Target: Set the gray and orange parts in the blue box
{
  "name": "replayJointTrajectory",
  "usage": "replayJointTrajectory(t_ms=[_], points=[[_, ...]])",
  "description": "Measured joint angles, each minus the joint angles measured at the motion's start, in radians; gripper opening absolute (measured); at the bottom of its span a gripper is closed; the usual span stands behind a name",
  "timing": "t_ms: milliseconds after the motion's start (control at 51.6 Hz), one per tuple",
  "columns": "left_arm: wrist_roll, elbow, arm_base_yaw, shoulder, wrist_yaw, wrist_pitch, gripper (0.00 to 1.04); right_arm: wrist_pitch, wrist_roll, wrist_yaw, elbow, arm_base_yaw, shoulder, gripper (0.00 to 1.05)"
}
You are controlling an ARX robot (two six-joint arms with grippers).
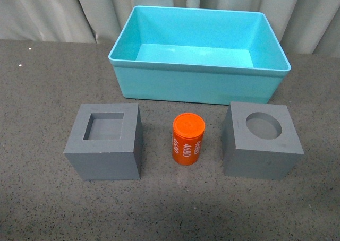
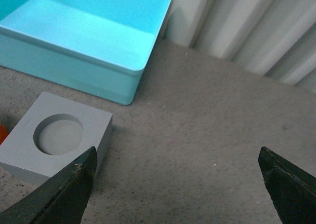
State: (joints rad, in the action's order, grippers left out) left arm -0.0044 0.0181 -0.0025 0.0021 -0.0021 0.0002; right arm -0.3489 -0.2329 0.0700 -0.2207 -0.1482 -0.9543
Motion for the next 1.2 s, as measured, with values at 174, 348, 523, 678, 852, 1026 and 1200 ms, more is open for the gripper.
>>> replayJointTrajectory(t_ms=[174, 348, 523, 678, 852, 1026, 1200], points=[[0.0, 0.0, 0.0, 0.0, 0.0, 0.0, 0.98, 0.056, 0.106, -0.019, -0.15, -0.036, -0.301, 0.95], [0.0, 0.0, 0.0, 0.0, 0.0, 0.0, 0.98, 0.101, 0.212, -0.042, -0.275, -0.068, -0.511, 0.95], [0.0, 0.0, 0.0, 0.0, 0.0, 0.0, 0.98, 0.143, 0.28, -0.041, -0.348, -0.082, -0.634, 0.95], [0.0, 0.0, 0.0, 0.0, 0.0, 0.0, 0.98, 0.163, 0.327, -0.047, -0.383, -0.09, -0.707, 0.95], [0.0, 0.0, 0.0, 0.0, 0.0, 0.0, 0.98, 0.159, 0.37, -0.051, -0.412, -0.099, -0.764, 0.83], [0.0, 0.0, 0.0, 0.0, 0.0, 0.0, 0.98, 0.173, 0.414, -0.049, -0.455, -0.109, -0.814, 0.5], [0.0, 0.0, 0.0, 0.0, 0.0, 0.0, 0.98, 0.18, 0.429, -0.026, -0.47, -0.118, -0.821, 0.22]])
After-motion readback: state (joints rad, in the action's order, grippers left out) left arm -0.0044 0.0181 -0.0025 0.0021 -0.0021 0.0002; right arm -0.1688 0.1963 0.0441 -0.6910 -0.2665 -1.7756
